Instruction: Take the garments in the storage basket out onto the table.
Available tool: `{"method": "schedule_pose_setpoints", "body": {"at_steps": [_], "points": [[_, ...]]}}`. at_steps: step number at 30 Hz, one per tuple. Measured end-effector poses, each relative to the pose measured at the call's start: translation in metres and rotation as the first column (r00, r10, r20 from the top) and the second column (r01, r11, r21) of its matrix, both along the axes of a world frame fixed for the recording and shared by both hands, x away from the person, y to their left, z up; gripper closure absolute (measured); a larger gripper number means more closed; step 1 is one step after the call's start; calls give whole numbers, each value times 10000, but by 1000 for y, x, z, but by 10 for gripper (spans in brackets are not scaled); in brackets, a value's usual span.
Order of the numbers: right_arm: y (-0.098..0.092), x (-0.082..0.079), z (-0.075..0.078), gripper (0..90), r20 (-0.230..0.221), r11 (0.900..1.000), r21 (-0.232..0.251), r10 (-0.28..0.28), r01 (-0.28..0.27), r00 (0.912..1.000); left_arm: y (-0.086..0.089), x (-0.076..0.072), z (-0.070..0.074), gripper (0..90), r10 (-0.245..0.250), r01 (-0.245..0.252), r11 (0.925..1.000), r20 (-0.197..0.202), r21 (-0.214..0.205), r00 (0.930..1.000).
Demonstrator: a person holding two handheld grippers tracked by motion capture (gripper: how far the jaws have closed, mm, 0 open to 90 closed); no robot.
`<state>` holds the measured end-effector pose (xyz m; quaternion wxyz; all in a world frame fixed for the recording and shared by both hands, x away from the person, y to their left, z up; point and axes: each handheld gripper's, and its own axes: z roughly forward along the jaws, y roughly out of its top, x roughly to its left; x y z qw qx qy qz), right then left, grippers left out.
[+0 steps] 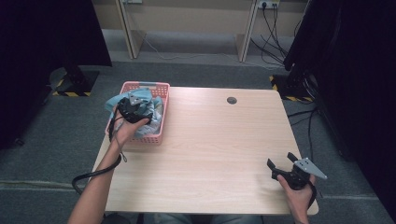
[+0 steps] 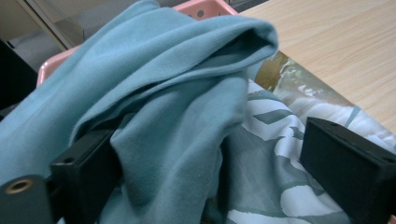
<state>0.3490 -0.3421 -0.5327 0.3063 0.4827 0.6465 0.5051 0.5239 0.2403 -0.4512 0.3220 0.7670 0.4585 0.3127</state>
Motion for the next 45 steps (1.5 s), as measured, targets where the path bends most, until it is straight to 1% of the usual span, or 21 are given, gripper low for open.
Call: {"method": "schedule_pose_setpoints", "body": {"at_steps": [3,8,9,10,11,12,13,14,15,17,24,26,27,30,31,32,35,38,40,42,45], "points": [[0,0,0,39,-1,10000,-9,-1,1,10000,-1,1,-1,137,-35,36,10000,-107,51,9999],[0,0,0,39,2,10000,-31,-18,18,10000,-3,3,-3,286,-238,244,9993,-201,290,9995],[0,0,0,40,14,10000,-52,-37,37,10000,-3,3,-4,365,-254,261,9990,-168,373,9995],[0,0,0,40,14,10000,-52,-37,37,10000,-4,3,-5,365,-271,280,9976,-143,627,9995],[1,0,0,41,15,10000,-58,-39,39,10000,-6,3,-7,399,-350,354,9956,-69,866,9994],[0,0,0,41,5,10000,-42,-42,42,10000,-9,2,-10,481,-441,422,9931,148,1096,9989],[0,0,0,41,5,10000,-42,-42,42,10000,-9,2,-10,537,-441,422,9931,148,1096,9989],[0,0,0,42,12,10000,-6,-58,58,10000,-11,1,-11,537,-495,455,9918,306,1195,9983],[-1,0,0,43,24,9999,79,-93,93,10000,-12,0,-12,620,-498,440,9899,396,1351,9980],[-1,0,0,44,46,9999,112,-98,97,9999,-13,-2,-12,649,-565,479,9878,541,1483,9969],[-1,-1,0,48,43,9999,138,-98,98,9999,-6,-3,-10,738,-597,529,9940,691,958,9958],[-2,-1,0,49,65,9998,180,-121,120,9999,-5,-5,-8,753,-562,479,9953,1003,837,9934],[-2,-1,0,49,65,9998,180,-121,120,9999,-5,-5,-8,757,-562,479,9953,1003,837,9934],[-2,-1,0,49,88,9996,229,-140,138,9999,-1,-8,-6,760,-381,334,9988,1377,365,9897],[-2,-1,0,50,101,9996,242,-132,129,9999,3,-11,-5,765,-249,241,9997,1637,71,9862],[-2,-1,0,50,101,9996,242,-132,129,9999,3,-11,-5,767,-249,241,9997,1637,71,9862],[-2,-1,0,51,92,9996,259,-144,142,9999,7,-18,1,769,-170,237,9993,2171,-282,9760],[-2,-1,0,51,67,9996,232,-149,147,9999,12,-24,10,778,-75,307,9964,2768,-794,9609],[-2,-1,0,51,83,9996,256,-157,155,9998,14,-28,17,780,-72,385,9948,3108,-947,9504],[-3,-1,0,51,83,9996,255,-156,154,9998,15,-32,25,780,-43,449,9929,3444,-1099,9388],[-3,-1,0,52,65,9995,263,-157,156,9999,16,-37,37,782,-9,610,9886,3997,-1376,9166]]}}
